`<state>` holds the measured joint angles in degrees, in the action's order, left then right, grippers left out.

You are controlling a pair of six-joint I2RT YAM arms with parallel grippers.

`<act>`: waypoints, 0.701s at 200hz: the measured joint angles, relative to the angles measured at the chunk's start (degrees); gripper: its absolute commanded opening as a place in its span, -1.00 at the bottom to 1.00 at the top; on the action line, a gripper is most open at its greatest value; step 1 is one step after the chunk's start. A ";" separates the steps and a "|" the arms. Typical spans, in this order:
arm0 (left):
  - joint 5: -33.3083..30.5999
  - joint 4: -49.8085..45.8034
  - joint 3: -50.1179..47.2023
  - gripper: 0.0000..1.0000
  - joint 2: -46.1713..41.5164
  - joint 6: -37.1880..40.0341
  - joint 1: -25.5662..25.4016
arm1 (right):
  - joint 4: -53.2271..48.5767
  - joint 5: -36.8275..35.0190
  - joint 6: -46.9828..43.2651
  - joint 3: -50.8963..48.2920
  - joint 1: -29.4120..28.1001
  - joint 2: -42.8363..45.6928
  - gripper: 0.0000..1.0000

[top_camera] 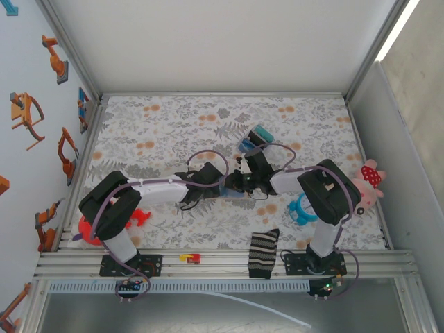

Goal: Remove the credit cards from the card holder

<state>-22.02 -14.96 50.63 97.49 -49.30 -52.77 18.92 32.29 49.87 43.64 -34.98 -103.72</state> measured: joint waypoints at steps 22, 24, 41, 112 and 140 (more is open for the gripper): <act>-0.04 -0.76 0.50 0.94 0.20 -0.02 0.00 | 3.65 1.75 1.70 -1.64 0.70 -0.13 -0.86; -0.04 -0.90 0.57 0.94 0.22 -0.04 0.00 | 3.93 1.90 1.77 -1.75 0.76 -0.13 -0.86; -0.24 -1.84 1.18 0.94 0.46 -0.04 0.00 | 6.21 3.15 2.82 -2.47 1.18 -0.13 -0.88; -0.74 -3.52 2.23 0.94 0.81 -0.72 0.00 | 13.94 6.78 6.62 -4.33 2.36 -1.31 -0.88; -0.87 -3.63 2.40 0.94 0.94 -0.90 0.00 | 16.04 7.48 8.00 -4.74 2.60 -1.84 -0.75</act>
<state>-22.90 -18.59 53.04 98.43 -50.19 -52.77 34.96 39.77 57.87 38.89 -32.38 -105.56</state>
